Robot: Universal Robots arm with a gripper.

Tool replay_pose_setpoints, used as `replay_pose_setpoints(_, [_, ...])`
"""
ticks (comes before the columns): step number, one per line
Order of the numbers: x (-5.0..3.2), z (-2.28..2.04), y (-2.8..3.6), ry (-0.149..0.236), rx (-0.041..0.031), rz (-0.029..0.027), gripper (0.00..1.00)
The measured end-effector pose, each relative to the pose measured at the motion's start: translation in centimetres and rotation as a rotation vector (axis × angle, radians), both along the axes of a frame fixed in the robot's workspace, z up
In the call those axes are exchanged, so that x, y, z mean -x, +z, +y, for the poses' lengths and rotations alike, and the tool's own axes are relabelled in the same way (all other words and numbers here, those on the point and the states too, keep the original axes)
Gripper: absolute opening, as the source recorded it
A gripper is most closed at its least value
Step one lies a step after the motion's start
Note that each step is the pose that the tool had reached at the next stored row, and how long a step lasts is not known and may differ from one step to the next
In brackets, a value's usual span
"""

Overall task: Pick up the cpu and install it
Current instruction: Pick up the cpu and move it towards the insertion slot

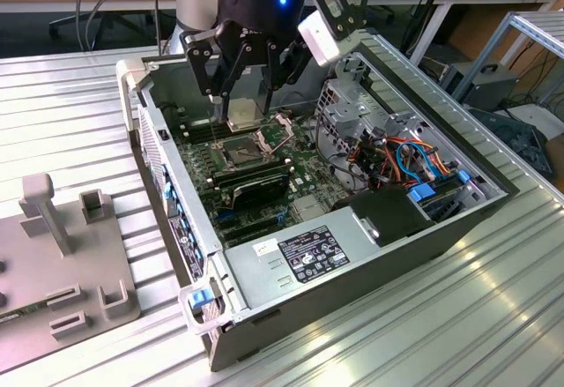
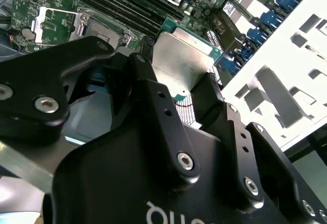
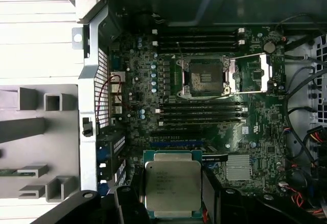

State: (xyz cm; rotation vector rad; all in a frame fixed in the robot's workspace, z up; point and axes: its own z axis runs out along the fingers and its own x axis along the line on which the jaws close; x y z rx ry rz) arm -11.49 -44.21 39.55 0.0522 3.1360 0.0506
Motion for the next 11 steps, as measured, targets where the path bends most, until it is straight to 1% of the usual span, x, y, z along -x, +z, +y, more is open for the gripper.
replay_pose_setpoints(11, [-0.08,0.0,0.0,0.0,0.0,0.0,0.55])
